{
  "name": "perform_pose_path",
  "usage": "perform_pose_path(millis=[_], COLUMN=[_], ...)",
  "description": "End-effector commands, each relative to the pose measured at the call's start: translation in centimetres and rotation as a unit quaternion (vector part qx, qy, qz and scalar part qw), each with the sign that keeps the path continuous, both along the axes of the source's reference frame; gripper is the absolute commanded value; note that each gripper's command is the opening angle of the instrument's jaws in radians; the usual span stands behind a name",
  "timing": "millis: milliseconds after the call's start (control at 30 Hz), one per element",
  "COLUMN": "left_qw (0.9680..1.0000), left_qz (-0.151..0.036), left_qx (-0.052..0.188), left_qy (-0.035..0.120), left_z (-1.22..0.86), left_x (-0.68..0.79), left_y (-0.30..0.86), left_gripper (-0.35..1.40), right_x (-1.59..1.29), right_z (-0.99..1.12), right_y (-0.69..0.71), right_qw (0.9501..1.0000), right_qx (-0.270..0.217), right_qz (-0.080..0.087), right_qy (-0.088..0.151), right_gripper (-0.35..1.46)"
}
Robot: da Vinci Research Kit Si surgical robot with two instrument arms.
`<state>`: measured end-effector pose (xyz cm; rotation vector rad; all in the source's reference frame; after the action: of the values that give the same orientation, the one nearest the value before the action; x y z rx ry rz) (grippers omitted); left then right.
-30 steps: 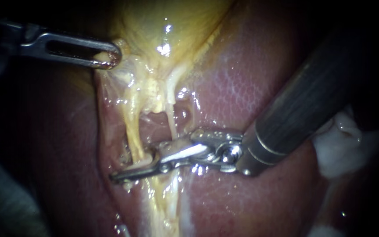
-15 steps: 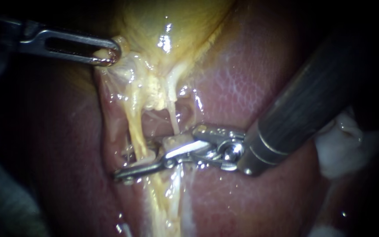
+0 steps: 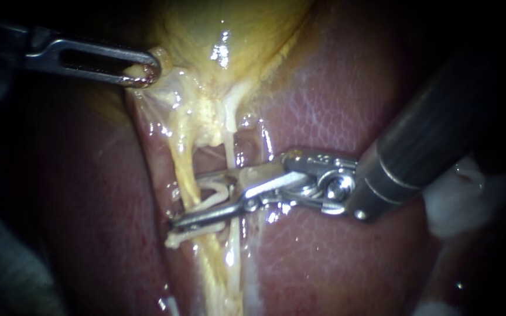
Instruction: Clipping second clip left tube
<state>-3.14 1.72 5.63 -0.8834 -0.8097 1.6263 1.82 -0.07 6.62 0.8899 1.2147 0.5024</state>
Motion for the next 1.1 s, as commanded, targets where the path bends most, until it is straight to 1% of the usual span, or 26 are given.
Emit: perform_pose_path(millis=[33, 100, 167, 367, 533, 633, 833, 1000, 1100], left_qw=[1.0, 1.0, 1.0, 1.0, 1.0, 1.0, 1.0, 1.0, 1.0], left_qz=[0.0, 0.0, 0.0, 0.0, 0.0, 0.0, 0.0, 0.0, 0.0], left_qx=[0.0, 0.0, 0.0, 0.0, 0.0, 0.0, 0.0, 0.0, 0.0], left_qy=[0.0, 0.0, 0.0, 0.0, 0.0, 0.0, 0.0, 0.0, 0.0], left_z=[0.0, 0.0, 0.0, 0.0, 0.0, 0.0, 0.0, 0.0, 0.0], left_x=[0.0, 0.0, 0.0, 0.0, 0.0, 0.0, 0.0, 0.0, 0.0], left_y=[0.0, 0.0, 0.0, 0.0, 0.0, 0.0, 0.0, 0.0, 0.0], left_gripper=[-0.35, -0.35, -0.35, -0.35, -0.35, -0.35, -0.35, -0.35, -0.35], right_x=[0.0, -0.01, -0.01, -0.04, -0.07, -0.06, 0.0, 0.05, 0.06], right_z=[0.0, 0.01, 0.01, 0.01, 0.0, -0.02, -0.1, -0.13, -0.13], right_y=[0.0, -0.02, -0.03, -0.04, -0.06, -0.08, -0.15, -0.21, -0.22], right_qw=[1.0, 0.9999, 0.9996, 0.9982, 0.9978, 0.9981, 0.9983, 0.9963, 0.9949], right_qx=[0.004, 0.005, 0.001, -0.006, 0.001, 0.008, 0.034, 0.061, 0.066], right_qz=[-0.006, -0.012, -0.02, -0.036, -0.044, -0.047, -0.048, -0.049, -0.055], right_qy=[-0.003, -0.01, -0.022, -0.048, -0.05, -0.039, 0.001, 0.033, 0.053], right_gripper=[0.49, 0.49, 0.49, 0.49, 0.49, 0.49, 0.49, 0.49, 0.49])
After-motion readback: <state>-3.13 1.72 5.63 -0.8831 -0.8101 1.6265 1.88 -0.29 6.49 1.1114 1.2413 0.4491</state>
